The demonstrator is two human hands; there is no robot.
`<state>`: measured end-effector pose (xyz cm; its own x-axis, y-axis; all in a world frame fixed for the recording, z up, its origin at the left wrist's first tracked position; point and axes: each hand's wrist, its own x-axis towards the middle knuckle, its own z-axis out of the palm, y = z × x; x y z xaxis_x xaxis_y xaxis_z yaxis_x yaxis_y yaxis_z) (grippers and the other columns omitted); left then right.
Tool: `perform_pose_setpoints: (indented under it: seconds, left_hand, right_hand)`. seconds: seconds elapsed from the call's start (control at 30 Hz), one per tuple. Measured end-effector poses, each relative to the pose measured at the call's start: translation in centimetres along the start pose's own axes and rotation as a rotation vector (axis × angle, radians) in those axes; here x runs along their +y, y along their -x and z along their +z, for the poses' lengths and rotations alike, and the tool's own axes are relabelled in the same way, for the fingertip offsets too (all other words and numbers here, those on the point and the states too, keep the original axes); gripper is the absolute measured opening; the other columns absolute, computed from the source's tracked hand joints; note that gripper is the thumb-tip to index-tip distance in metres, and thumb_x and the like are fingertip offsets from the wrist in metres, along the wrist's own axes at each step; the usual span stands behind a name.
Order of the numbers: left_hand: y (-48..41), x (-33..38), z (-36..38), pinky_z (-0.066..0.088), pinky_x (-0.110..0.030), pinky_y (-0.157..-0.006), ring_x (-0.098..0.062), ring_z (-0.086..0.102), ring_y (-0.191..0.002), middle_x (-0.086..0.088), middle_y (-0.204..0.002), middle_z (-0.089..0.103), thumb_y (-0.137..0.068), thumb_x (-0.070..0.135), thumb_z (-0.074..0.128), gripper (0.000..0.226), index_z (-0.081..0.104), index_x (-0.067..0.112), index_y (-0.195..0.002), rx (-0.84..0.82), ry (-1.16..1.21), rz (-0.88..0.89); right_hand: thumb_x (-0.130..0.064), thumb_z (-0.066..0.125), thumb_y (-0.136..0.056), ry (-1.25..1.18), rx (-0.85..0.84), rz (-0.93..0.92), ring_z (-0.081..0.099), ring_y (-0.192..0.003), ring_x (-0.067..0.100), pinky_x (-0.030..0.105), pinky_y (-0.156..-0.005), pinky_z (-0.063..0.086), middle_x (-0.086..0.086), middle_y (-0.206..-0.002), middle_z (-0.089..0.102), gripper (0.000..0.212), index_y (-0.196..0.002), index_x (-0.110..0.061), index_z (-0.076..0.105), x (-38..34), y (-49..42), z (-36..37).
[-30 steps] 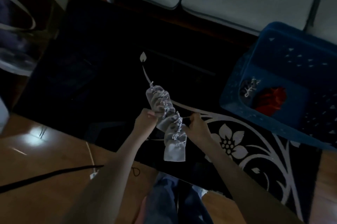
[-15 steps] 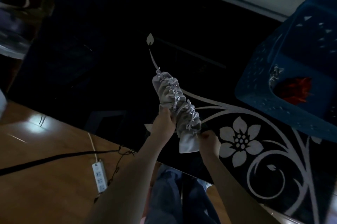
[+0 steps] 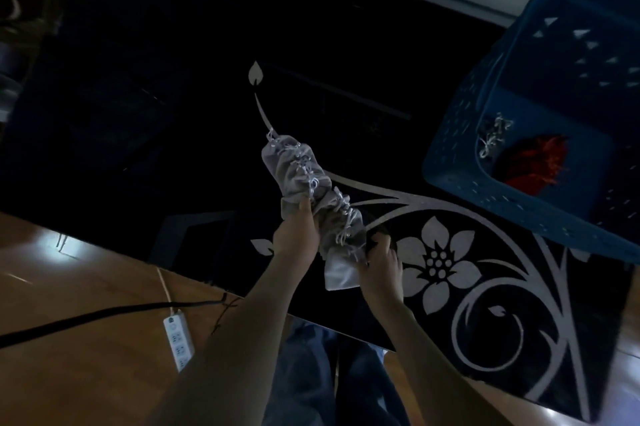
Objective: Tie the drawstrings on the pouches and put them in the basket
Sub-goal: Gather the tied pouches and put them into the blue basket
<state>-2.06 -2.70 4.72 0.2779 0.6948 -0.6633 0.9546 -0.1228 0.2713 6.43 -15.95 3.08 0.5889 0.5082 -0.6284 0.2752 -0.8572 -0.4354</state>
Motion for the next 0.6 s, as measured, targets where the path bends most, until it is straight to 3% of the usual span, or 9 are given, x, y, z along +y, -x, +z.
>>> perform_pose_setpoints:
  seconds: [0.17, 0.3, 0.4, 0.5, 0.6]
  left_hand:
    - [-0.6, -0.2, -0.4, 0.041, -0.033, -0.057, -0.024, 0.054, -0.07, -0.012, -0.101, 0.059, -0.098, 0.023, 0.041, 0.025, 0.051, 0.009, -0.116, 0.0, 0.22, -0.059]
    - [-0.3, 0.2, -1.1, 0.055, -0.03, -0.053, -0.019, 0.059, -0.059, -0.008, -0.074, 0.059, -0.099, 0.02, 0.043, 0.016, 0.056, 0.009, -0.1, -0.226, 0.59, -0.155]
    - [-0.5, -0.2, -0.6, 0.051, -0.029, -0.055, -0.018, 0.057, -0.057, -0.008, -0.071, 0.058, -0.099, 0.015, 0.04, 0.017, 0.055, 0.007, -0.101, -0.36, 0.427, -0.094]
    - [-1.0, -1.1, 0.4, 0.052, -0.031, -0.059, -0.02, 0.059, -0.06, -0.011, -0.073, 0.06, -0.098, 0.013, 0.037, 0.025, 0.055, 0.006, -0.116, -0.339, 0.357, -0.084]
    - [-0.9, -1.1, 0.8, 0.051, -0.027, -0.056, -0.02, 0.059, -0.063, -0.01, -0.076, 0.06, -0.1, 0.017, 0.04, 0.029, 0.054, 0.009, -0.124, -0.322, 0.352, -0.087]
  right_hand:
    - [-0.007, 0.053, -0.091, -0.052, 0.045, -0.013, 0.052, -0.097, 0.027, 0.042, -0.08, 0.046, 0.008, -0.1, 0.059, 0.02, -0.11, -0.007, 0.048, 1.5, 0.1, -0.7]
    - [-0.018, 0.069, -0.083, -0.073, -0.008, -0.146, 0.033, -0.096, 0.015, 0.029, -0.079, 0.034, -0.002, -0.099, 0.045, 0.025, -0.103, -0.006, 0.059, 2.0, 0.0, -0.7]
    - [-0.019, 0.073, -0.078, -0.117, -0.035, -0.147, 0.031, -0.098, 0.015, 0.032, -0.085, 0.036, -0.004, -0.098, 0.043, 0.017, -0.09, -0.01, 0.065, 2.0, -0.6, -0.4]
    - [-0.032, 0.063, -0.076, -0.259, -0.121, -0.14, 0.047, -0.085, 0.017, 0.037, -0.08, 0.039, -0.008, -0.082, 0.053, 0.007, -0.074, -0.034, 0.056, 1.6, -0.7, -1.4]
    - [-0.014, 0.055, -0.085, -0.418, -0.205, -0.136, 0.047, -0.064, 0.006, 0.023, -0.062, 0.038, -0.007, -0.07, 0.054, 0.013, -0.075, -0.023, 0.056, 1.7, -0.1, -2.5]
